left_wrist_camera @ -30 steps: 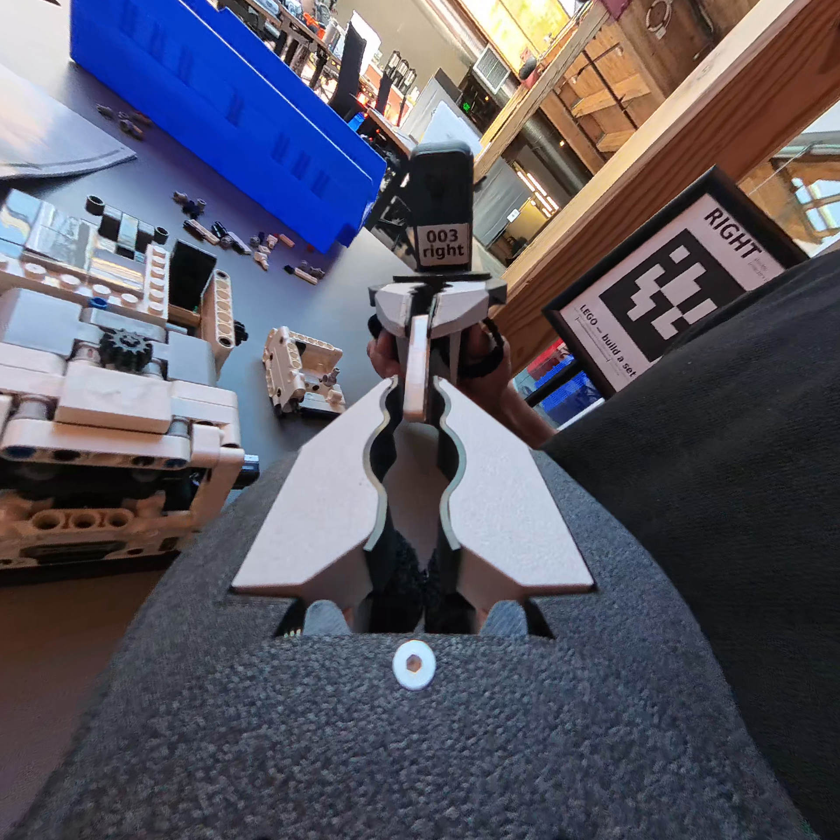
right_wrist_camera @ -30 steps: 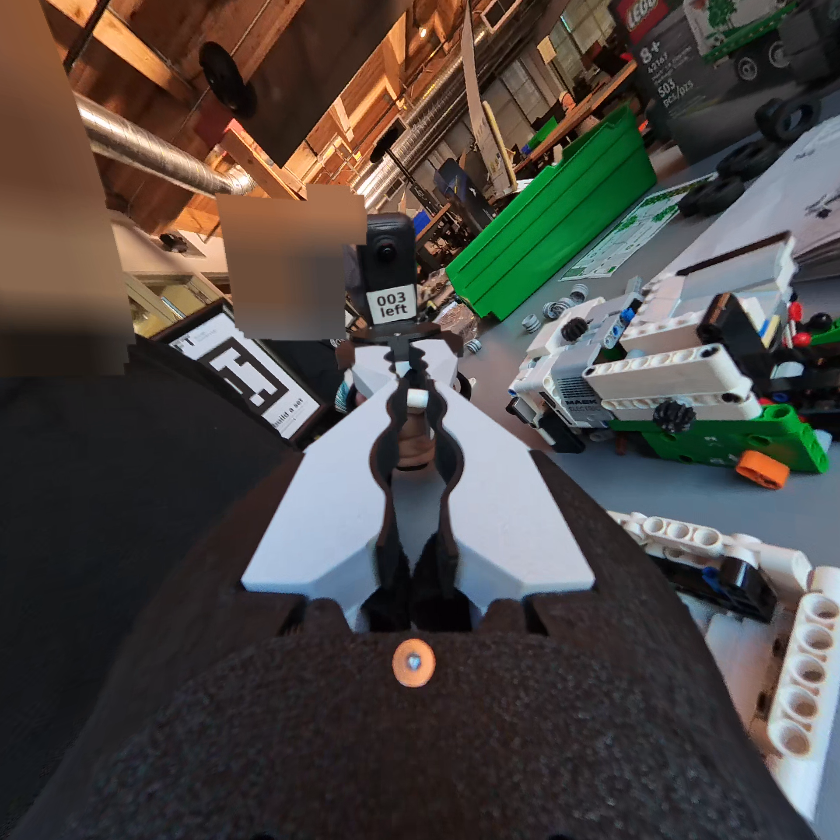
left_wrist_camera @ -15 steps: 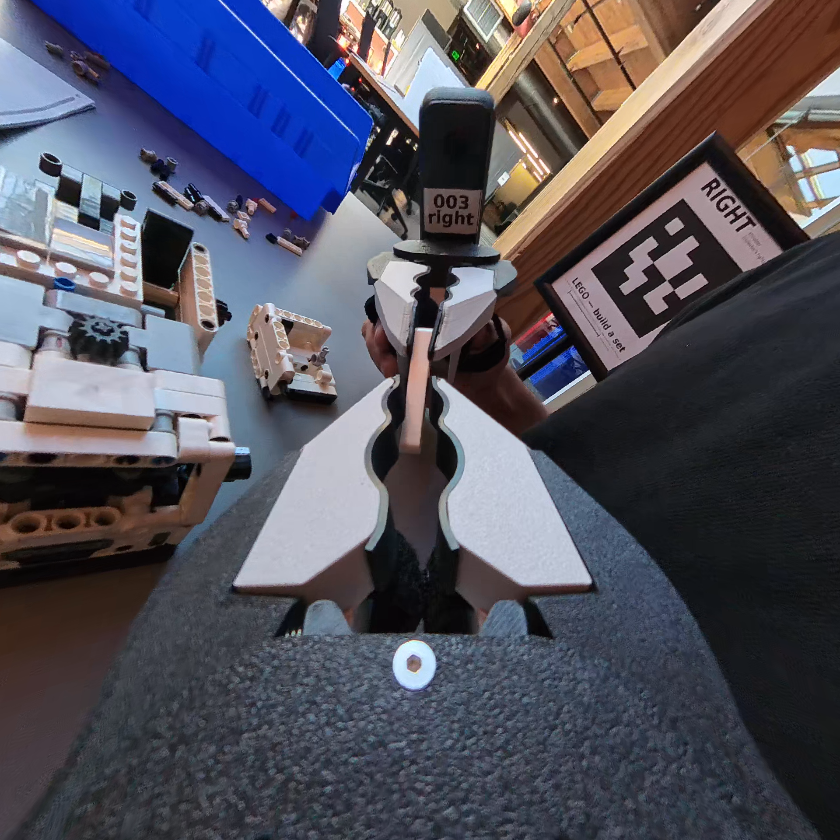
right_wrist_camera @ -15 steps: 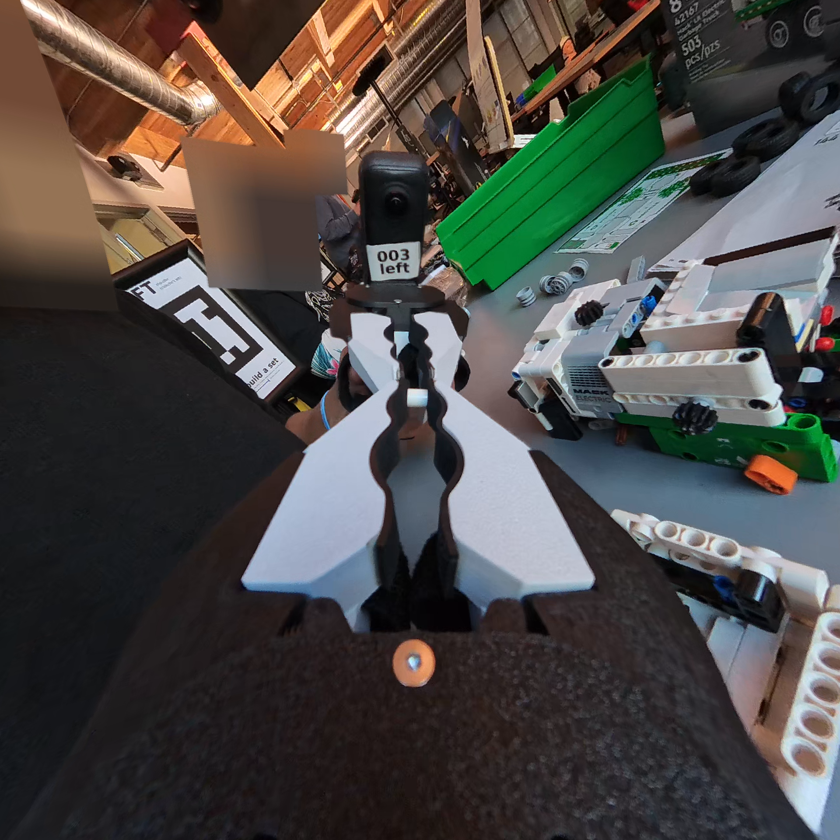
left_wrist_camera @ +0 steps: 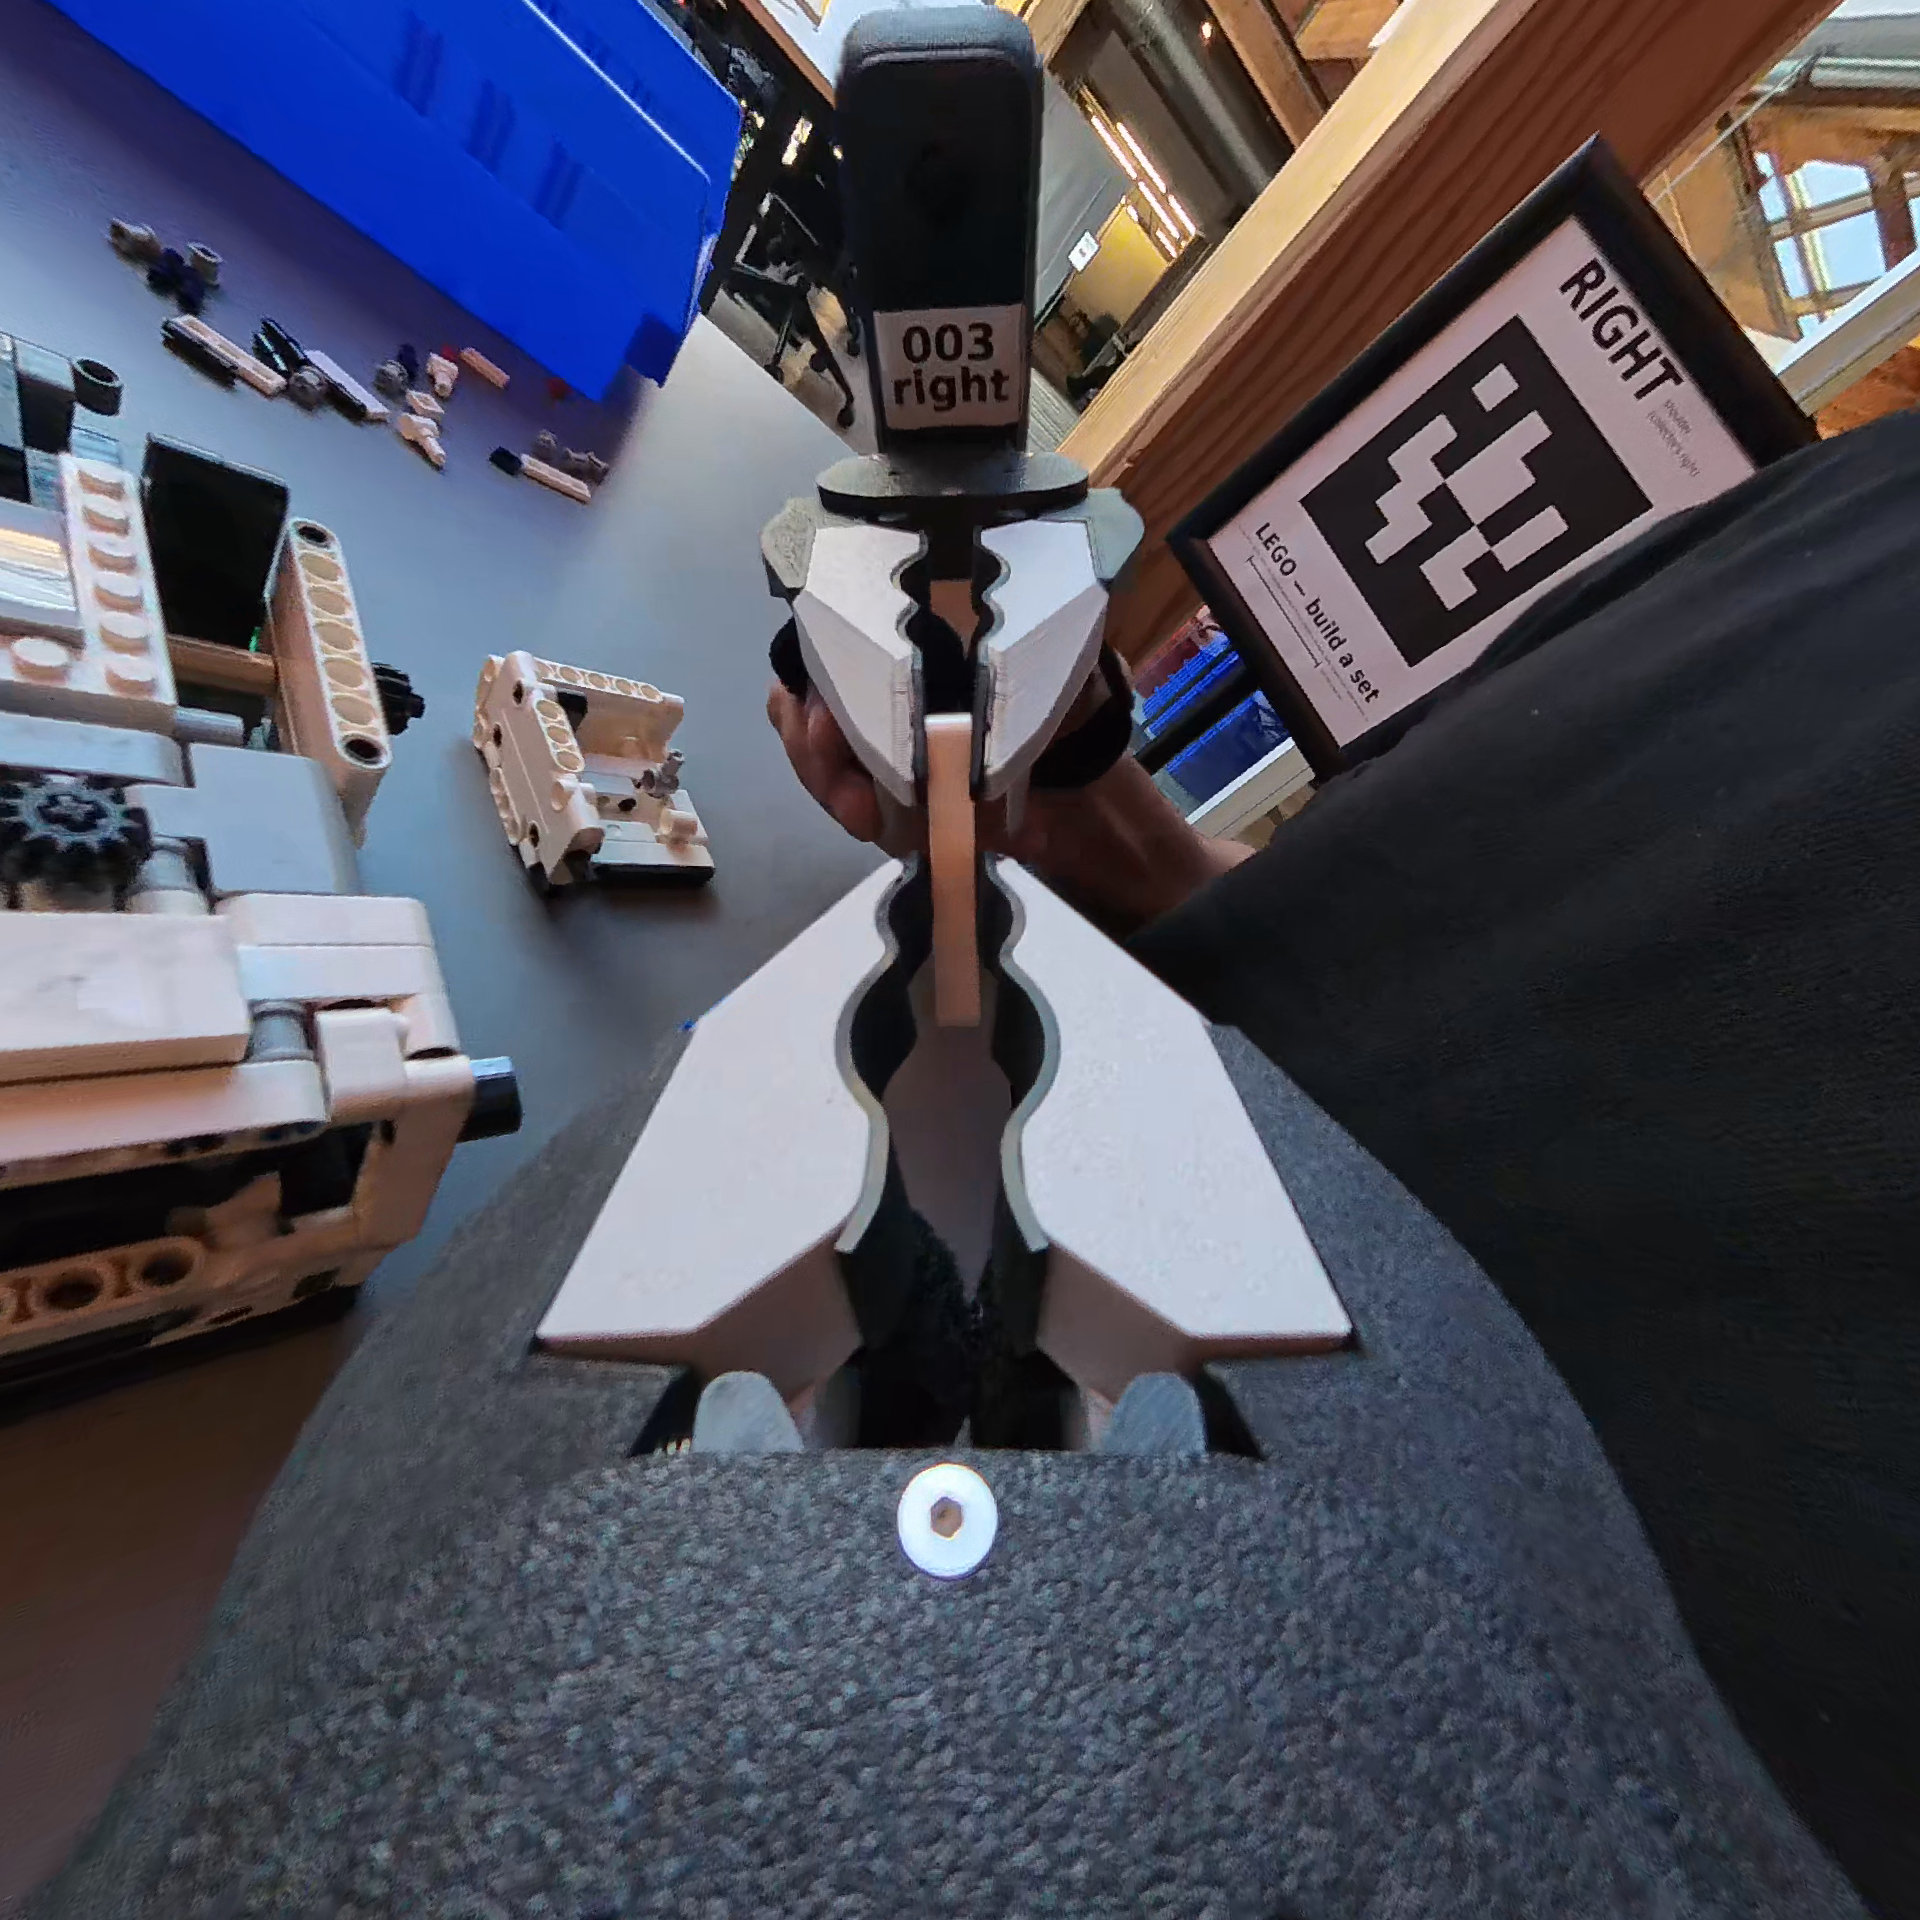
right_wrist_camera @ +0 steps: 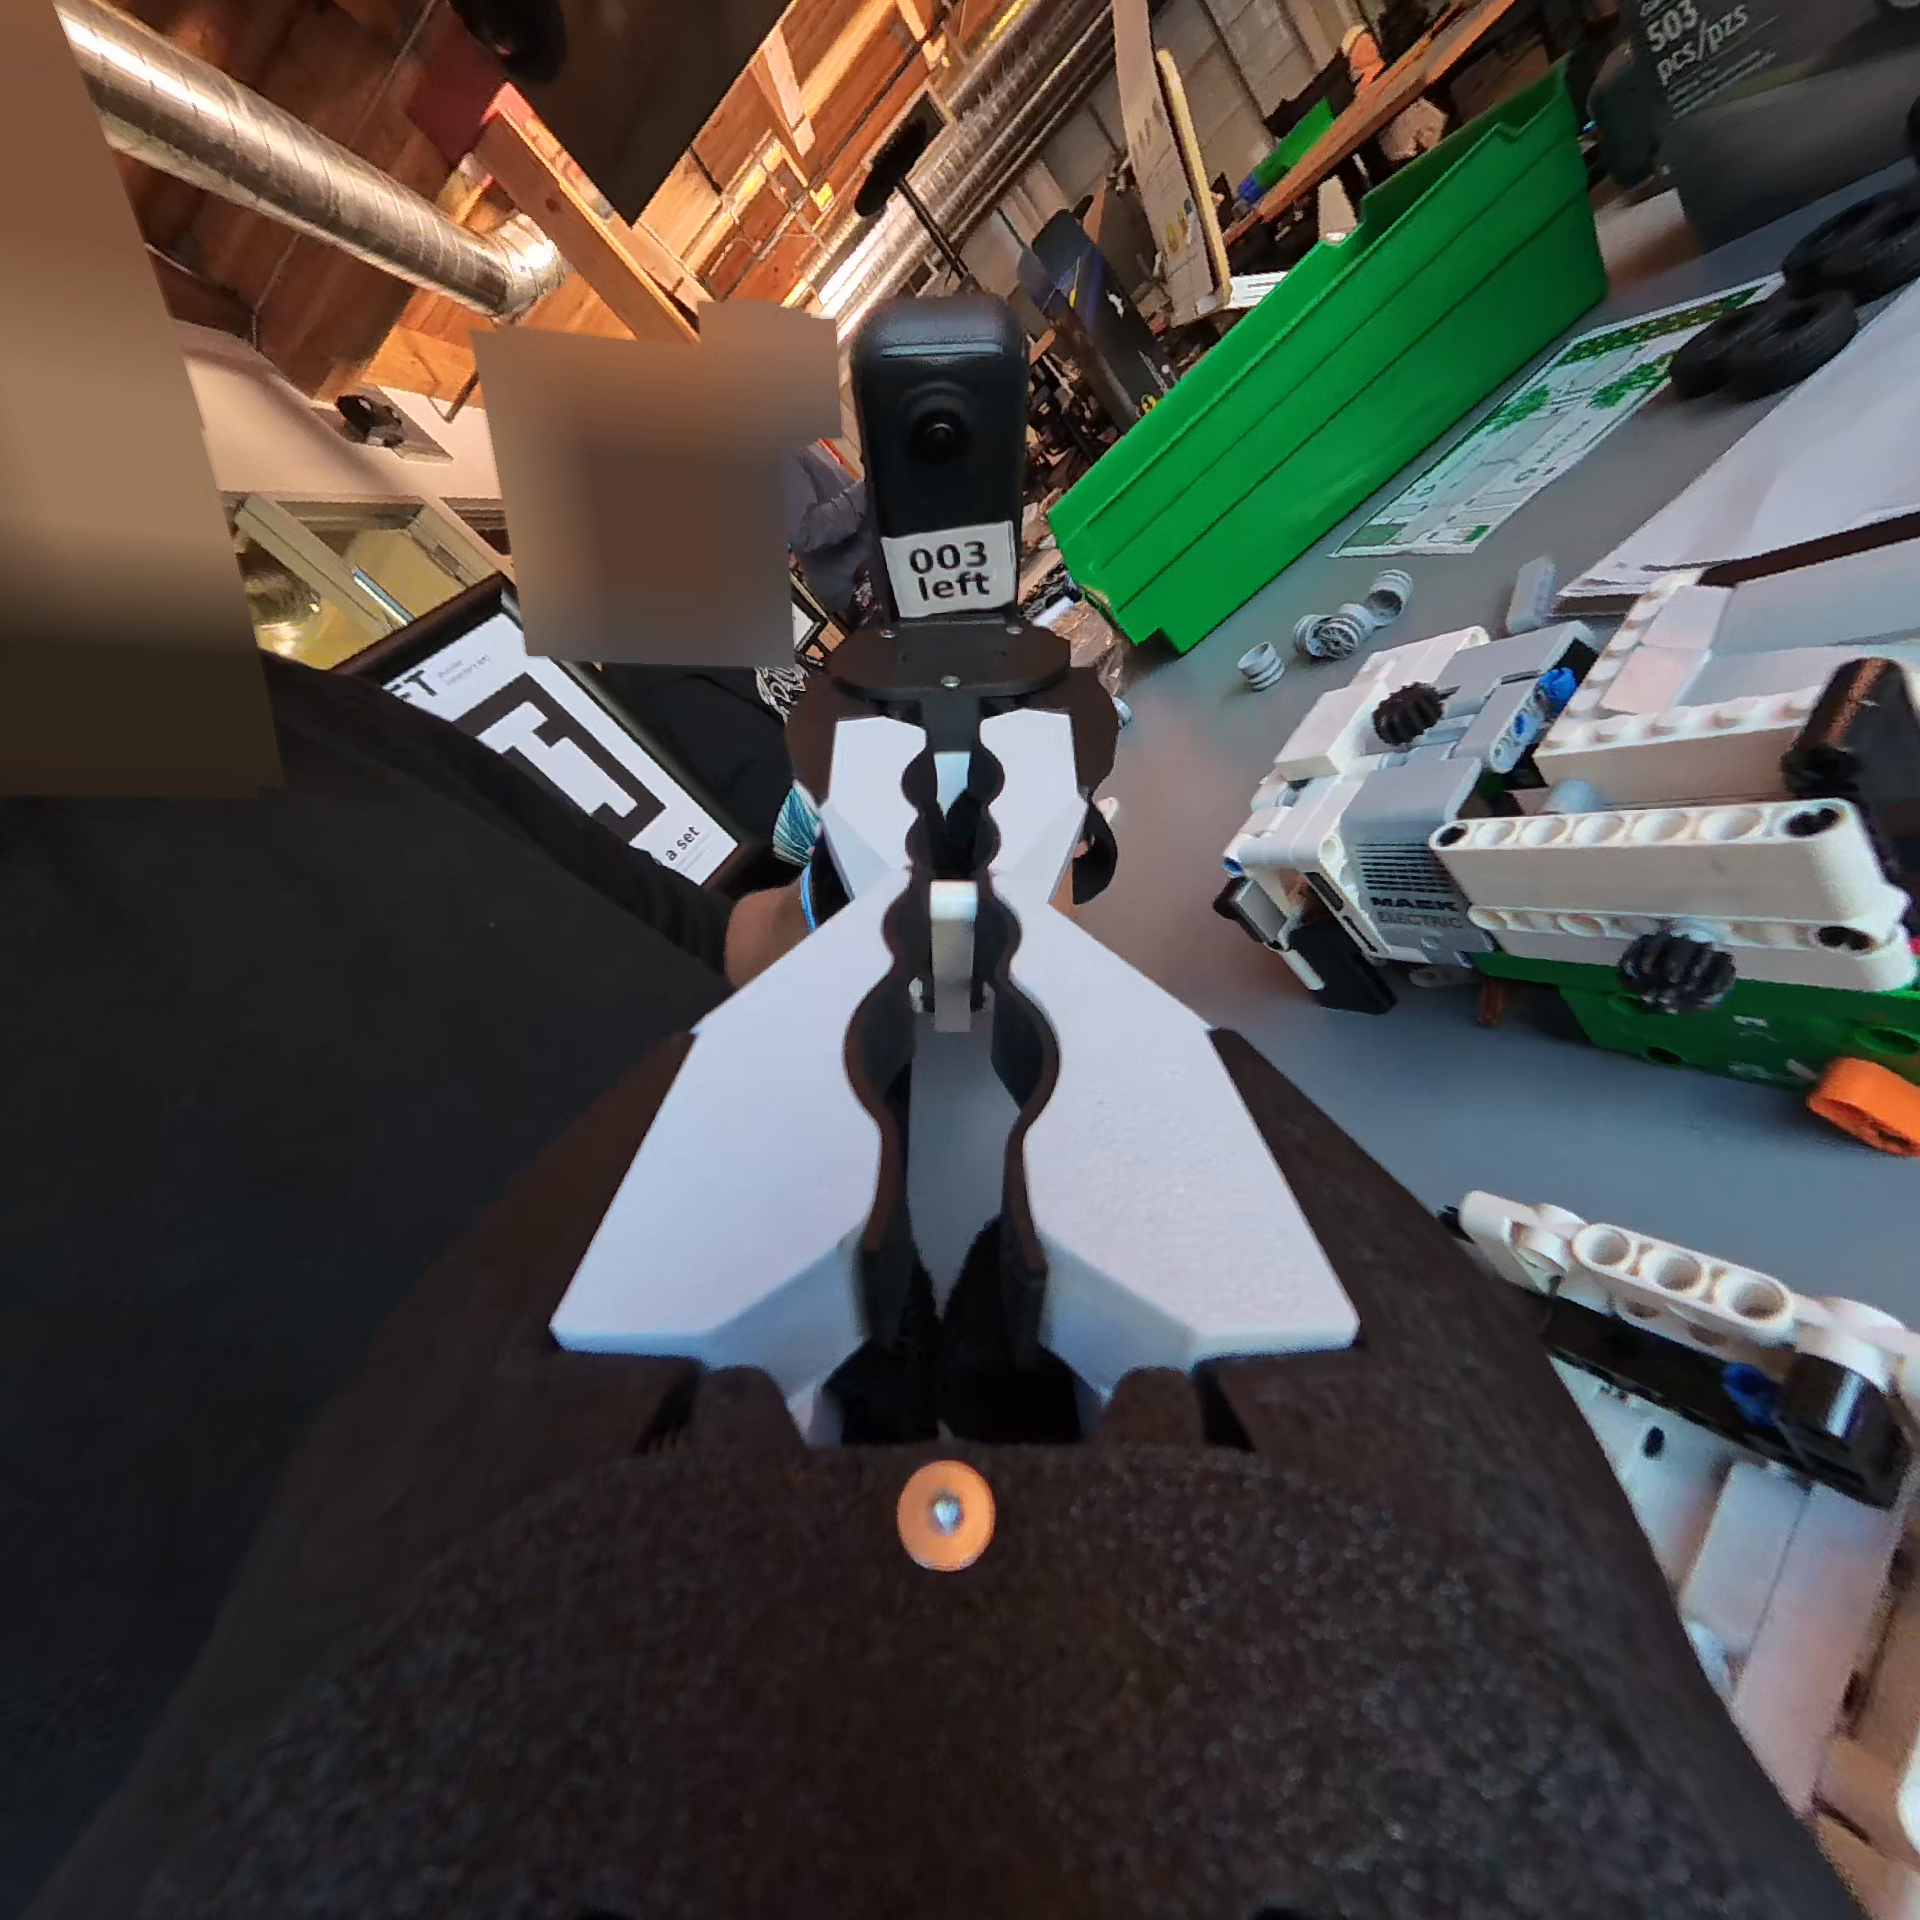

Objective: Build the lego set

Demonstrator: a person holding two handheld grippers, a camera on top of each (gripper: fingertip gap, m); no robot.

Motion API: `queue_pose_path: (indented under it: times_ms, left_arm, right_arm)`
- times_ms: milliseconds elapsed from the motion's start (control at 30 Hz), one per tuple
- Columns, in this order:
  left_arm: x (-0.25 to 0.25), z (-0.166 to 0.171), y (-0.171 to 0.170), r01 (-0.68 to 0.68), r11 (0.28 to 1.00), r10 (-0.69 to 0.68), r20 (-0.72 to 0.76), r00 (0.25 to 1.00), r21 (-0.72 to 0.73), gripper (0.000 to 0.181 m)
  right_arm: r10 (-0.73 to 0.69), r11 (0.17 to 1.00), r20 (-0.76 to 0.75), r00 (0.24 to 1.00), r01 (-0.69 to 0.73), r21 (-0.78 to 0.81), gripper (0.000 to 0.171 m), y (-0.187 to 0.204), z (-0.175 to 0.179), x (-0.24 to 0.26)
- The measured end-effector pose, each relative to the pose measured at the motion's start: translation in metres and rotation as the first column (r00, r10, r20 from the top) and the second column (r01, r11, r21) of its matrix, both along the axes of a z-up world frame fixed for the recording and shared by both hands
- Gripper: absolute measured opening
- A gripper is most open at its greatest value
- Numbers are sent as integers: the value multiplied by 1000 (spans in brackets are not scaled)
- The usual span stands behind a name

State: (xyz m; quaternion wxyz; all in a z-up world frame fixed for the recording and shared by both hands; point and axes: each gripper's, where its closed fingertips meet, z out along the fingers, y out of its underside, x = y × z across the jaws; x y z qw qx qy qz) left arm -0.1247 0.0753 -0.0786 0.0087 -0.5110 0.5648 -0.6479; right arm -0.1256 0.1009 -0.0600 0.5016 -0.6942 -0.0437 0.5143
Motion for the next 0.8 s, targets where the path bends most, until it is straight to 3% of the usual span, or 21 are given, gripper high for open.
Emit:
queue_pose_path:
  times_ms: [133,200,267,400,567,800]
  left_arm:
    - [3,-6,13,-93,993,92,-14,996,-73,8]
    - [3,-12,19,-160,983,157,-31,987,-90,7]
    - [1,-23,23,-222,974,220,-49,974,-44,7]
    - [-6,-46,29,-327,927,340,-45,939,185,7]
    - [-10,-44,26,-368,888,373,35,927,276,7]
    - [-16,-22,30,-435,865,397,188,898,250,7]
  right_arm:
    - [-99,995,124,987,98,7,16,-4,-5,20]
    - [-126,992,271,954,130,2,15,-13,-16,26]
    - [-133,988,444,886,155,-14,15,-21,-36,26]
    - [-141,975,692,708,221,-27,9,-36,-76,27]
    - [-107,972,799,591,232,-41,10,-41,-102,25]
    - [-96,973,863,496,228,-23,10,-46,-113,28]
